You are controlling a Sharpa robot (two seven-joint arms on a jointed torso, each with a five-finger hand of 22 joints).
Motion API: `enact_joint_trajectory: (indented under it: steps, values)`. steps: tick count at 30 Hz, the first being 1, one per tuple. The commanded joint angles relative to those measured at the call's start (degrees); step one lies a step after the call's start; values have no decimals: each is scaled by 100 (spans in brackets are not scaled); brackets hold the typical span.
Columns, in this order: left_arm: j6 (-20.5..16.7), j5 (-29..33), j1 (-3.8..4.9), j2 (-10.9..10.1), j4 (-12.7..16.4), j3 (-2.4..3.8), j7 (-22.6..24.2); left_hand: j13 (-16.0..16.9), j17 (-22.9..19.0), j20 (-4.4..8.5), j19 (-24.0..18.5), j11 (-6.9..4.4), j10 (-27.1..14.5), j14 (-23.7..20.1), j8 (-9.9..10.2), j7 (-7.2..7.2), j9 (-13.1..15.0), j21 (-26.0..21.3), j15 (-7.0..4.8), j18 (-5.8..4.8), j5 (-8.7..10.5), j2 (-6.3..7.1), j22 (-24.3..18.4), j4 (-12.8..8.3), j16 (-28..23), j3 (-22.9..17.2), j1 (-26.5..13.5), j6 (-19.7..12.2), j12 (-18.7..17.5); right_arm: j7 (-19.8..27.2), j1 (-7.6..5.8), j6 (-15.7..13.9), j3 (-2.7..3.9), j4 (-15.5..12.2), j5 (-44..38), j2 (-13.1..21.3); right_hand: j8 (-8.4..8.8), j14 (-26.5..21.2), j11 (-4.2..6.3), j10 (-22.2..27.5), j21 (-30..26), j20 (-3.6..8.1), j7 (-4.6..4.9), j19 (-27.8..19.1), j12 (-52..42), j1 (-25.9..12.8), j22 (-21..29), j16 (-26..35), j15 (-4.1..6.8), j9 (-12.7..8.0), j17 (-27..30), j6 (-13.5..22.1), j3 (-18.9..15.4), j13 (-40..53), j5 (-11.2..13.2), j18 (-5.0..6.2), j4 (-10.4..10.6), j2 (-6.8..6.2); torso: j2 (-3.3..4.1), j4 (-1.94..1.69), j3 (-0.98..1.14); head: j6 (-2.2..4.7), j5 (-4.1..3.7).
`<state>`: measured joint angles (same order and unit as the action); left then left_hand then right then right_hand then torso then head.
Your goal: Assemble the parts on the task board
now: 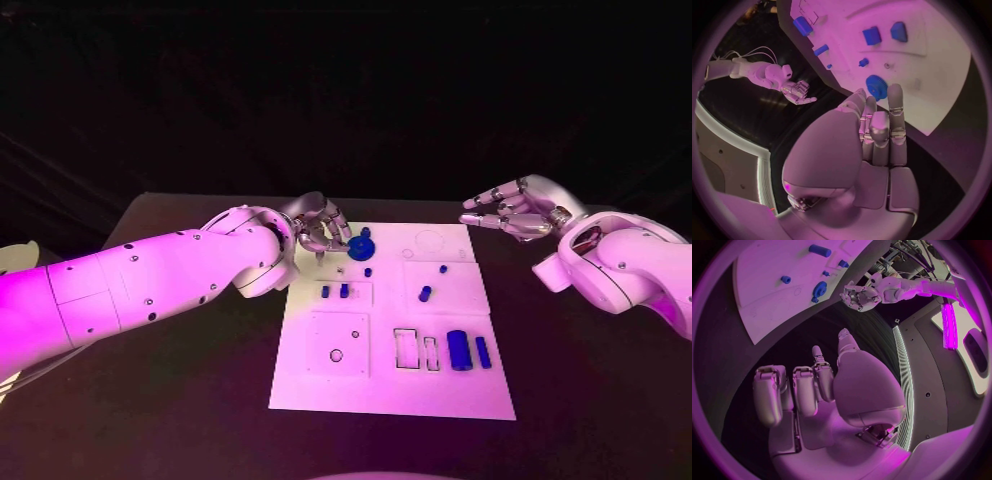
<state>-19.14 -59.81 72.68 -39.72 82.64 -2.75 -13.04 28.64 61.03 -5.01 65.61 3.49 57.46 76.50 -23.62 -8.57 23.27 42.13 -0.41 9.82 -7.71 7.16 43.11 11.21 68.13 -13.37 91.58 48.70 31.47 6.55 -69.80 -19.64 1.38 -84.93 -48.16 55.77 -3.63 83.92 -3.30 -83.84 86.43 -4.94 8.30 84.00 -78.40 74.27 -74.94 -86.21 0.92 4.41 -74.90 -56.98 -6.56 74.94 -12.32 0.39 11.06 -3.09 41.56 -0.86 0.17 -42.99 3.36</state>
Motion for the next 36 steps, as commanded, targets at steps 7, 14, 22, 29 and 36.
enact_joint_trajectory:
  steps: [7,14,22,29,36]
  values:
    - [360,-1968,-91,365,-201,-17,785,-1157,75,-67,473,60,94,342,759,102,-776,70,45,47,29,639,67,274,192,-129,-590,480,-1124,63,17,78,-1,-1,2,-34,-16,454,-1,-104,-33,-13,-4,268,135,29,-906,36,5,6,-825,29,-28,935,-26,114,-16,51,2,7,4,61,-68]
    - [773,-2269,-203,571,-405,-23,600,-1583,693,-45,1048,83,285,683,1060,92,-1052,989,14,-156,36,618,934,182,783,-44,-623,728,-1433,67,22,92,-1,-14,3,-48,-16,454,-1,-94,-33,-13,-4,269,159,31,-907,36,5,6,-825,29,-28,924,-27,113,-17,53,1,3,4,74,-94]
    - [977,-2396,-242,789,-643,-22,535,-1935,1155,-53,1380,100,459,884,1309,73,-1277,1702,31,-284,31,549,1633,61,1196,-30,-592,976,-1685,73,28,97,-1,-9,4,-67,-16,454,-1,-94,-33,-13,-4,269,159,31,-907,36,5,6,-825,29,-28,924,-27,113,-17,53,5,8,5,78,-106]
    - [984,-2436,-259,901,-787,-20,475,-2075,1364,-42,1529,89,580,977,1397,83,-1361,2047,9,-349,23,478,1971,4,1363,-113,-543,1099,-1775,73,31,94,-1,-5,4,-71,-16,454,-1,-90,-32,-13,-5,270,170,34,-909,36,5,6,-826,29,-29,919,-29,113,-18,59,3,-3,7,55,-120]
    - [967,-2442,-267,960,-844,-18,441,-2220,1450,-29,1599,77,716,1018,1475,85,-1437,2249,-7,-386,11,347,2178,-86,1442,-444,-392,1225,-1885,75,33,96,-1,3,4,-78,-16,454,-1,-90,-32,-13,-5,270,170,34,-909,36,5,6,-826,29,-29,919,-29,113,-18,59,-4,3,6,46,-110]
